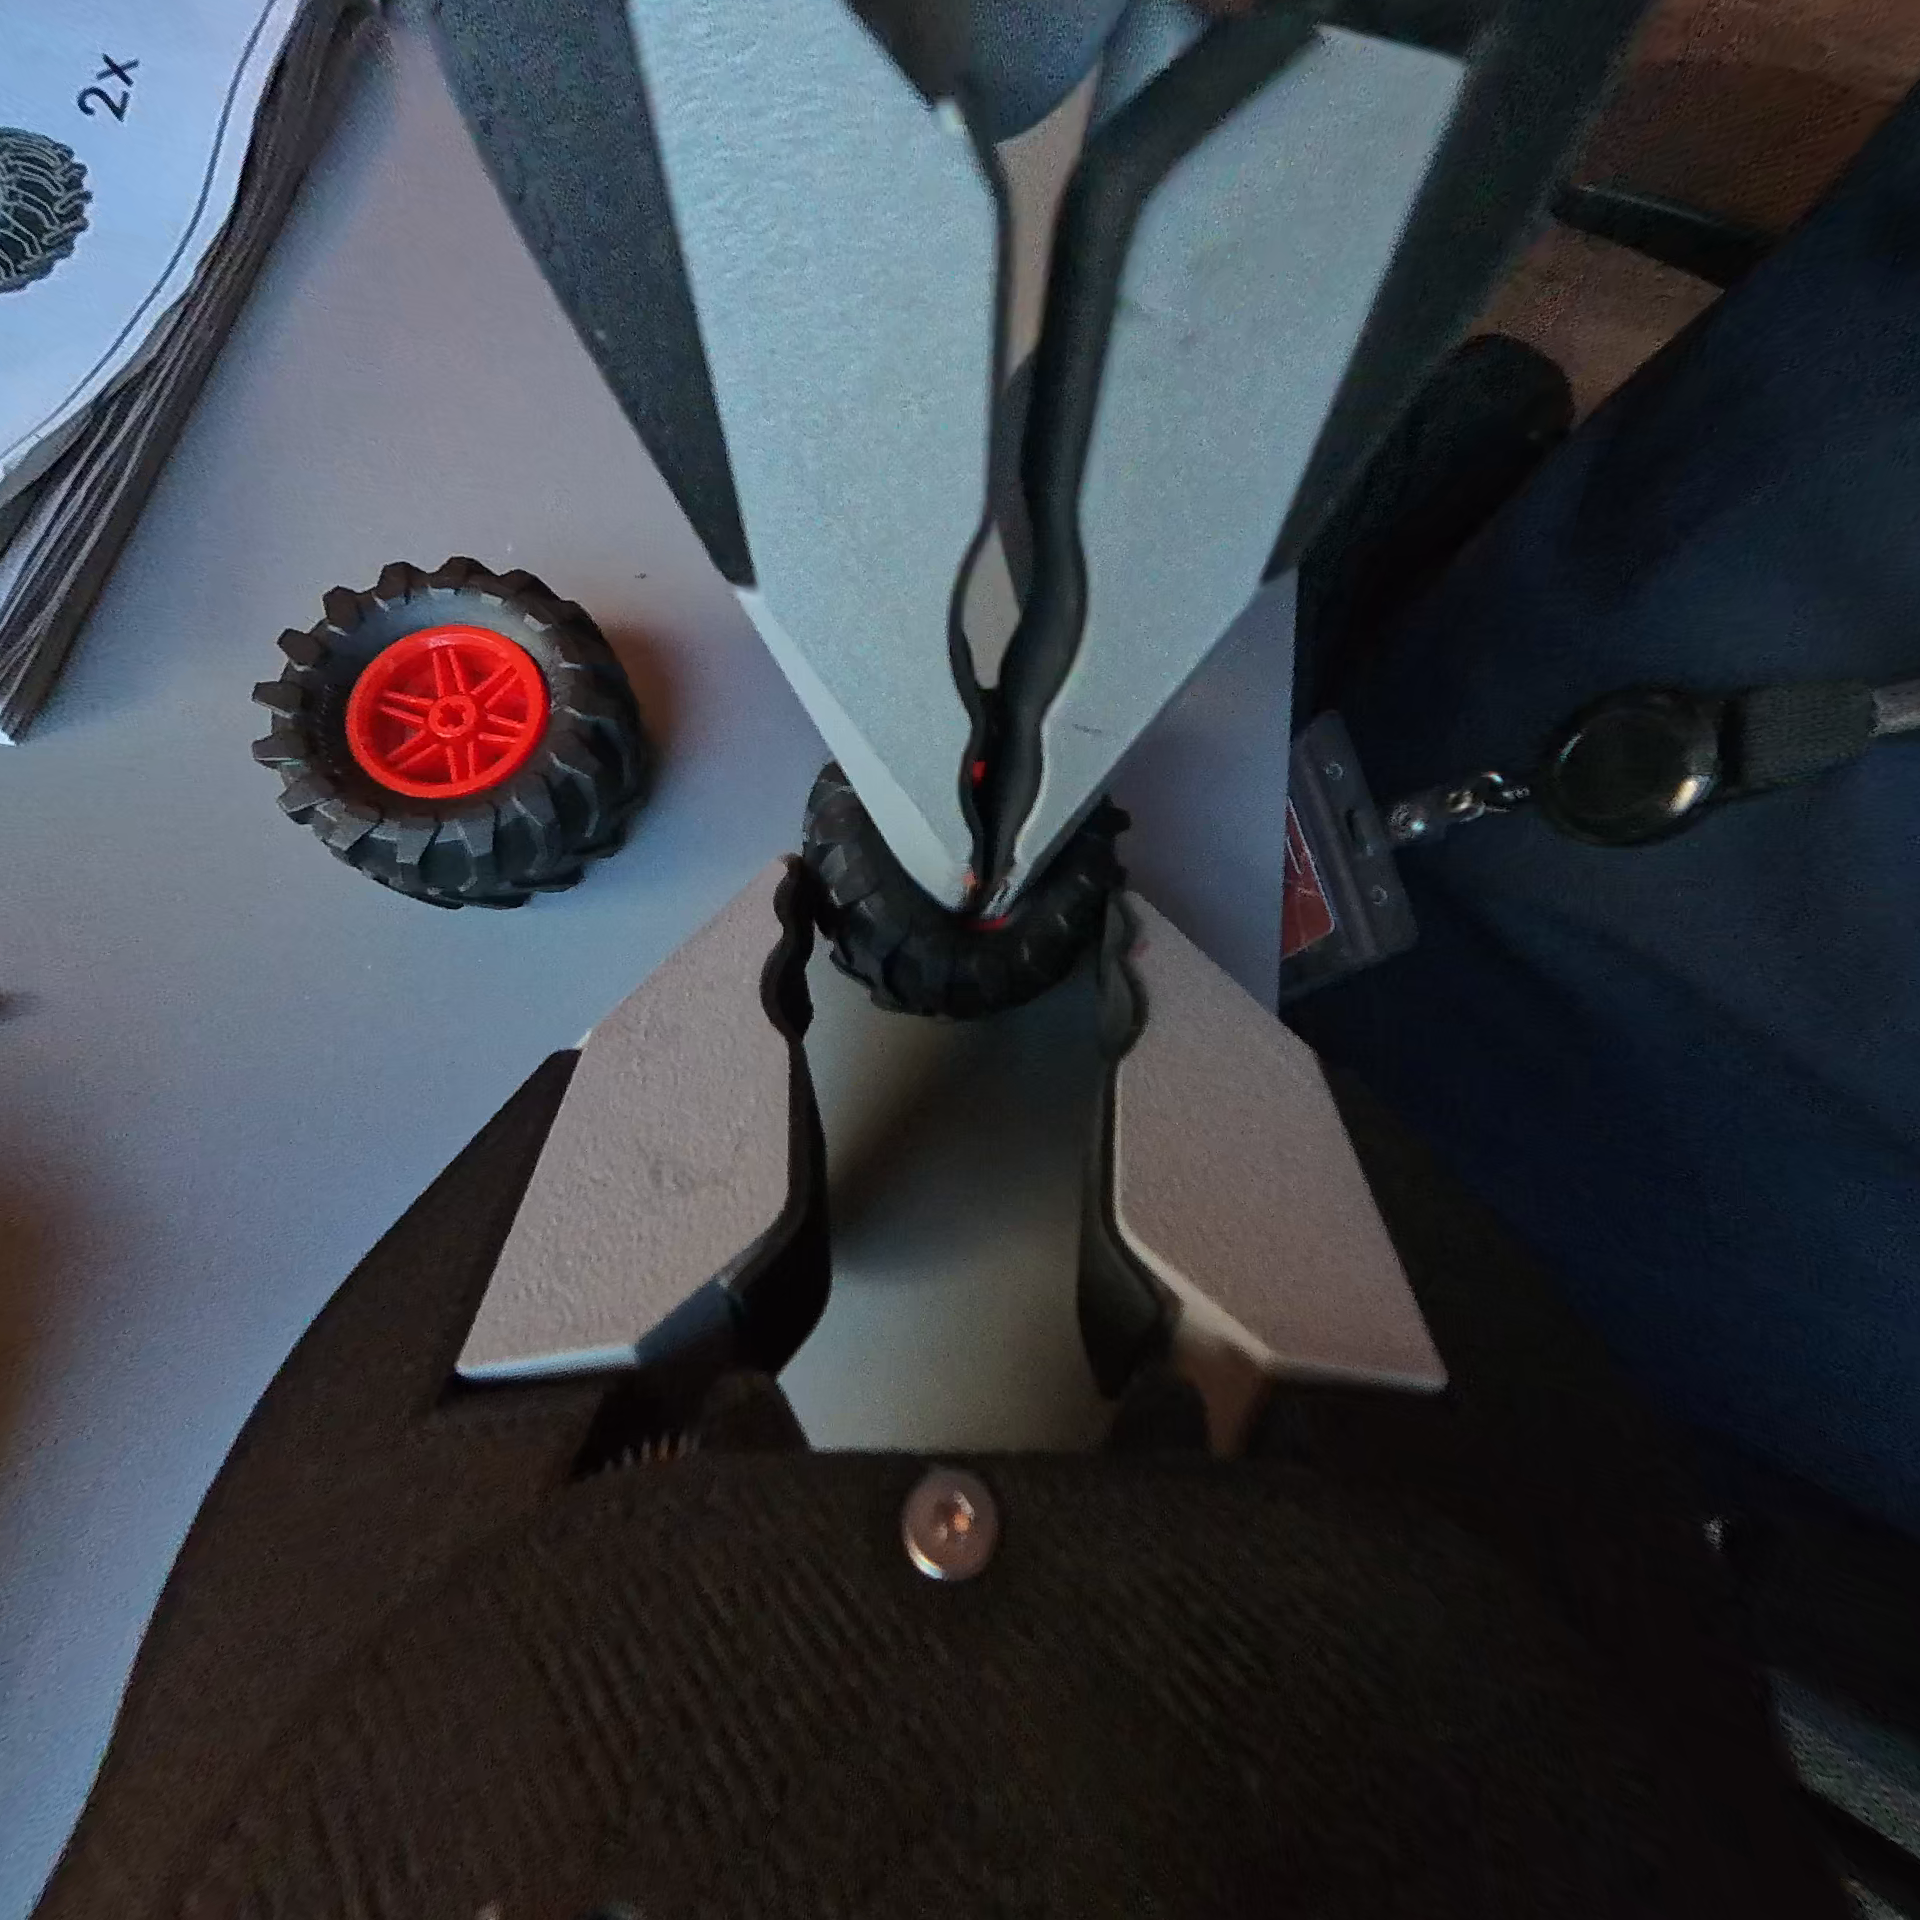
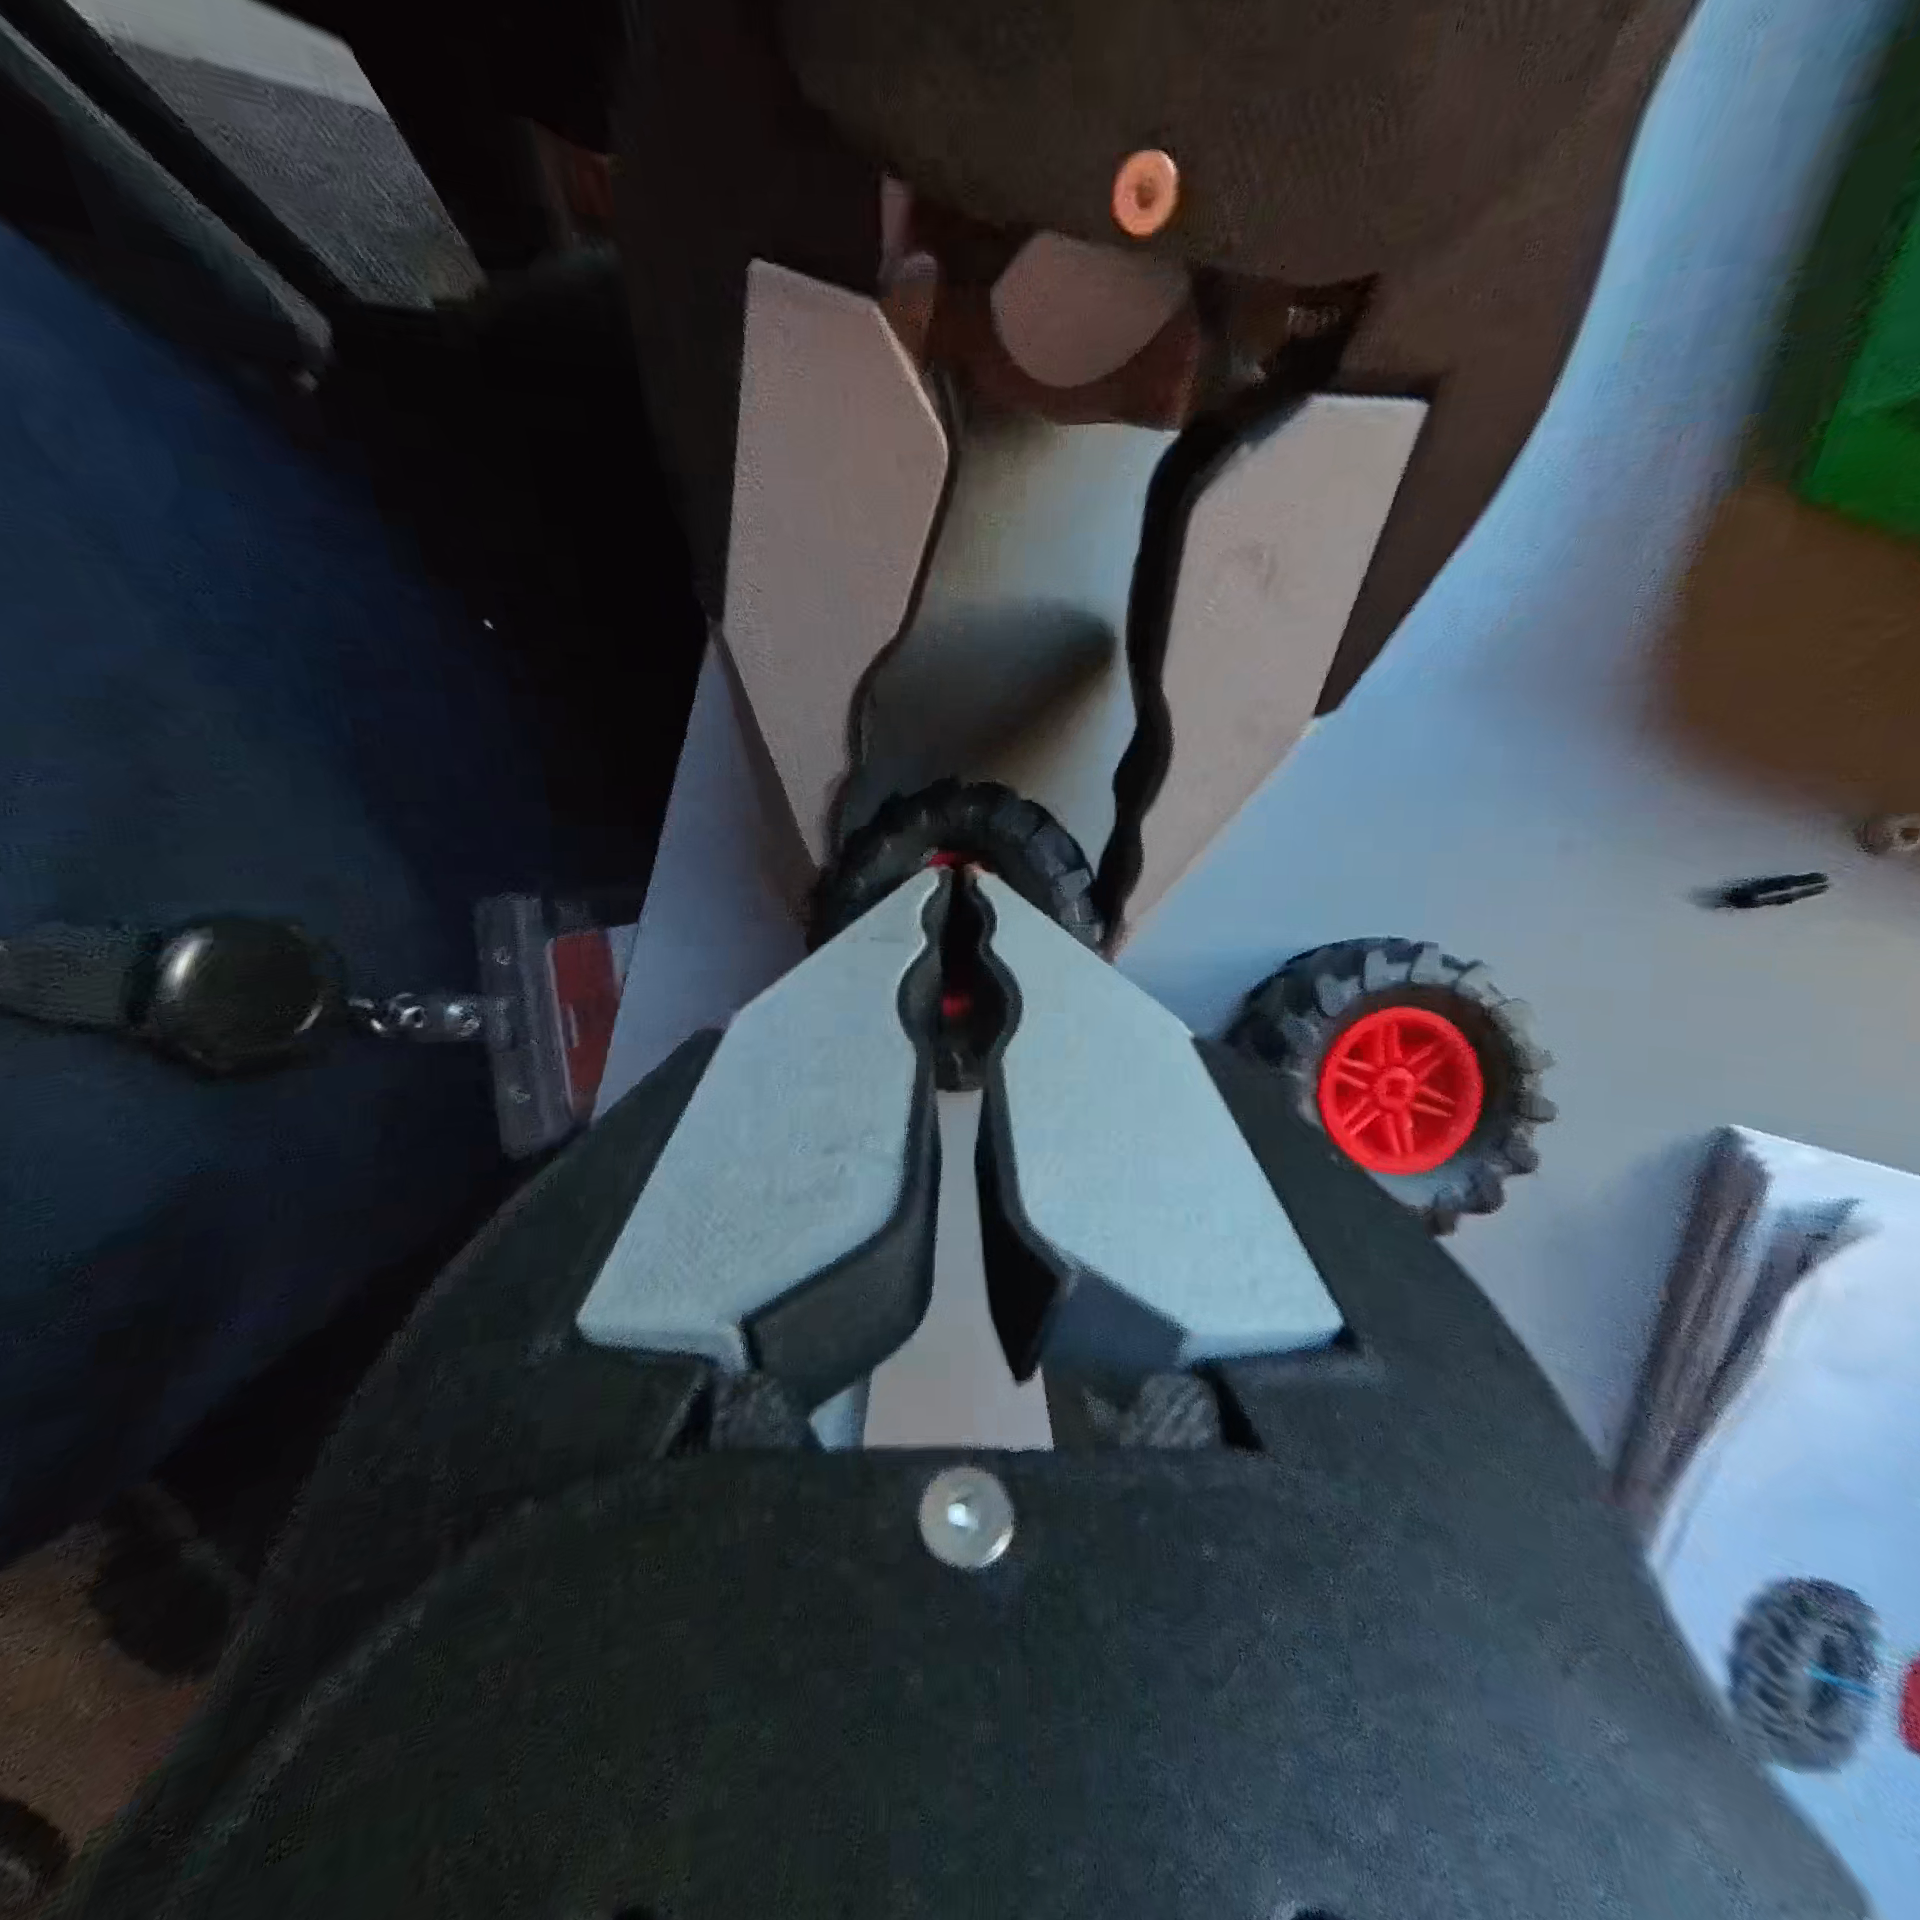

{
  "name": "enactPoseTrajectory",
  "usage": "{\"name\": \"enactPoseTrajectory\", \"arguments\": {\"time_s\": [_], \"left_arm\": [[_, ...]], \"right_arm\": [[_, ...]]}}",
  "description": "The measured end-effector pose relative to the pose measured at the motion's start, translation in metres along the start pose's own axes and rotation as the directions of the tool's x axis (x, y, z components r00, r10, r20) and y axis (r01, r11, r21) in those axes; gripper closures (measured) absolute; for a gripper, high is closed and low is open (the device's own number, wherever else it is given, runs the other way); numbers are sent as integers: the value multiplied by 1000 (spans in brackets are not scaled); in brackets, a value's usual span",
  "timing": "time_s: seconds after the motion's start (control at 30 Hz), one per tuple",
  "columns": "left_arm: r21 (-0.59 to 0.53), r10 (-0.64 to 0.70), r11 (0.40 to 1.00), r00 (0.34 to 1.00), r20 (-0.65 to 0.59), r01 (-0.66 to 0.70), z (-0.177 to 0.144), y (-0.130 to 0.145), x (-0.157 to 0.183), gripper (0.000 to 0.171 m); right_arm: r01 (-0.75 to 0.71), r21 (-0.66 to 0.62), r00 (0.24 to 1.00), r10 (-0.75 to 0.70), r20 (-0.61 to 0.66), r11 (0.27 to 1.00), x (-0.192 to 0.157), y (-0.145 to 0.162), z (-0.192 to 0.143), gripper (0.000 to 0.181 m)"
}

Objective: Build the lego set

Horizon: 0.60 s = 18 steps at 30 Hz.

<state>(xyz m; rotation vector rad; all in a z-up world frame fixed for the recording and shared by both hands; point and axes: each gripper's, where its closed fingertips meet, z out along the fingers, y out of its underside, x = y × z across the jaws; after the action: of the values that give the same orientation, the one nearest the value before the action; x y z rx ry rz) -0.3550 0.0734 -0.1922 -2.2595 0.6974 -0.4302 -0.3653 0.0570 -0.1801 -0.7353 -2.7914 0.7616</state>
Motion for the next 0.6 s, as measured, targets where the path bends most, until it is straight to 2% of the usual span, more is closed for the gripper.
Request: {"name": "enactPoseTrajectory", "arguments": {"time_s": [0.13,0.2,0.27,0.33,0.43,0.53,0.6], "left_arm": [[0,4,1000,1000,-3,-4,0,0,0,119],[3,-12,1000,1000,-14,12,0,-1,0,120],[4,-14,1000,1000,-16,14,0,-1,0,120],[1,-3,1000,1000,-10,3,0,-1,1,119],[3,6,1000,1000,0,-6,2,-2,3,119],[13,-30,999,999,-17,30,1,-3,2,118],[19,-53,998,998,-42,54,0,-4,2,118]], "right_arm": [[-70,55,994,65,92,996,-3,-1,0,181],[2,9,999,-3,35,1000,0,0,1,181],[66,-89,997,-69,-38,994,2,0,1,181],[54,-95,997,-58,-50,994,1,0,0,181],[-123,59,992,123,7,991,-1,-1,-3,181],[-190,325,975,218,-51,926,11,-11,-41,181],[-209,280,965,245,-99,937,14,6,-56,181]]}}
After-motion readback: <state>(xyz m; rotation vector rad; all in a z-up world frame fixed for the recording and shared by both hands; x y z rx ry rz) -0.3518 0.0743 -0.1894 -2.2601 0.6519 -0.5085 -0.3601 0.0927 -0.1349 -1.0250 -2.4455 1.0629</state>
